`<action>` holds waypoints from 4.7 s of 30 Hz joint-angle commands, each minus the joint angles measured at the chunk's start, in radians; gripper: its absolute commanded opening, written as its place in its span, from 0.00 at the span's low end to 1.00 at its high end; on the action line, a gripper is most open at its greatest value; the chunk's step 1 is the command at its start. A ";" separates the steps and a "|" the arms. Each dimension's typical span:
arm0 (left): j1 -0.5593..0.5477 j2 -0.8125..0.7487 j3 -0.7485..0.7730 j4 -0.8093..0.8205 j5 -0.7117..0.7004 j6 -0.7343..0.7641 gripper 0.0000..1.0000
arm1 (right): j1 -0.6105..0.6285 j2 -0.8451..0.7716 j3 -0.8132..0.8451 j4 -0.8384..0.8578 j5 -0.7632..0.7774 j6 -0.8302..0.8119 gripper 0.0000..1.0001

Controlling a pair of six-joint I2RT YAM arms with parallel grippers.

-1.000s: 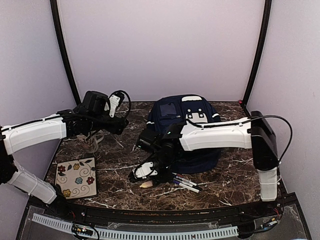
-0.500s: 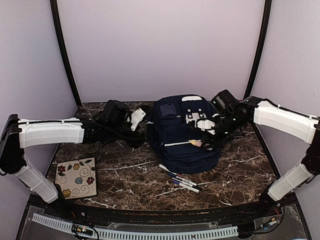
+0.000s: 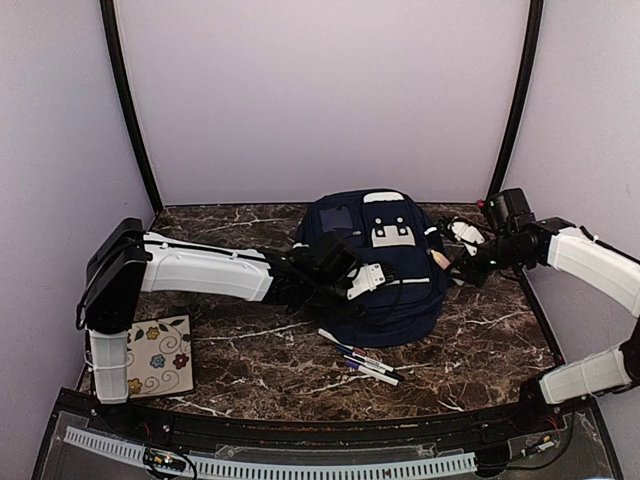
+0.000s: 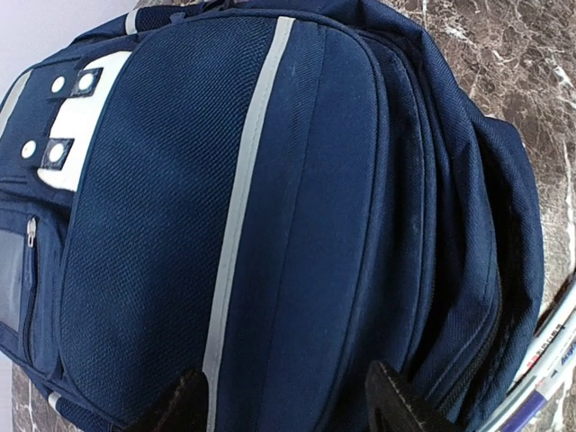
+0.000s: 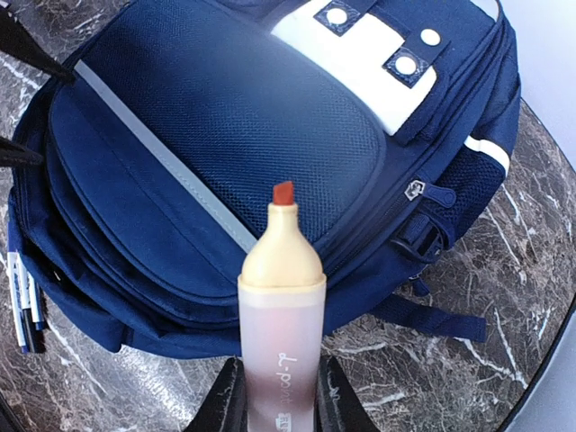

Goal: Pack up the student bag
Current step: Pick up the upper front pocket of the student bag, then place the pen in the upper front pocket of the bag, then adjust the student bag at the center of the board.

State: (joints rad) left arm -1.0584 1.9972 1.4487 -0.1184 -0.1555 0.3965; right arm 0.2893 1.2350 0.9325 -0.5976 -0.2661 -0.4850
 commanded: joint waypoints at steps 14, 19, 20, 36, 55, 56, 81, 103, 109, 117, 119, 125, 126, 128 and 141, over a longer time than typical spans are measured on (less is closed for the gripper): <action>-0.028 0.152 0.169 -0.057 -0.119 0.132 0.60 | -0.027 -0.078 -0.091 0.153 -0.023 0.059 0.15; -0.028 0.189 0.225 -0.055 -0.243 0.119 0.40 | -0.027 -0.096 -0.103 0.157 -0.030 0.055 0.16; -0.028 0.190 0.234 -0.054 -0.254 0.117 0.36 | -0.028 -0.099 -0.106 0.157 -0.033 0.055 0.16; -0.026 0.094 0.319 -0.137 -0.113 0.002 0.00 | -0.028 -0.123 -0.112 0.148 -0.083 0.040 0.16; 0.108 -0.027 0.348 -0.043 0.109 -0.209 0.00 | 0.161 -0.213 -0.044 -0.115 -0.169 -0.196 0.17; 0.119 -0.029 0.347 -0.036 0.143 -0.233 0.00 | 0.190 -0.203 -0.040 -0.109 -0.117 -0.207 0.17; 0.186 -0.057 0.371 -0.025 0.362 -0.353 0.00 | 0.529 0.293 0.078 0.423 0.675 -0.490 0.16; 0.193 -0.088 0.311 -0.028 0.373 -0.316 0.00 | 0.514 0.400 -0.004 0.791 0.801 -0.485 0.43; 0.203 -0.076 0.264 0.016 0.381 -0.322 0.00 | 0.519 0.232 0.031 0.430 0.561 -0.271 0.44; 0.216 -0.128 0.130 0.090 0.412 -0.366 0.00 | 0.525 0.074 0.076 0.039 0.136 -0.197 0.42; 0.219 -0.142 0.091 0.113 0.407 -0.373 0.00 | 0.525 0.074 0.112 -0.068 0.052 -0.184 0.40; 0.227 -0.178 0.000 0.203 0.402 -0.392 0.00 | 0.537 0.158 0.191 -0.222 -0.102 -0.204 0.33; 0.228 -0.180 0.004 0.203 0.408 -0.397 0.00 | 0.546 0.179 0.199 -0.234 -0.115 -0.205 0.32; 0.234 -0.190 0.009 0.210 0.430 -0.425 0.00 | 0.576 0.216 0.193 -0.222 -0.114 -0.183 0.29; 0.241 -0.285 -0.072 0.265 0.458 -0.488 0.00 | 0.769 0.349 0.106 -0.009 0.061 -0.097 0.23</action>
State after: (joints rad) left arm -0.8207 1.8343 1.3941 0.0387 0.2878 -0.0521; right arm 1.0336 1.5585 1.0386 -0.6979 -0.2638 -0.6247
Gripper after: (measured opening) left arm 0.052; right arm 0.235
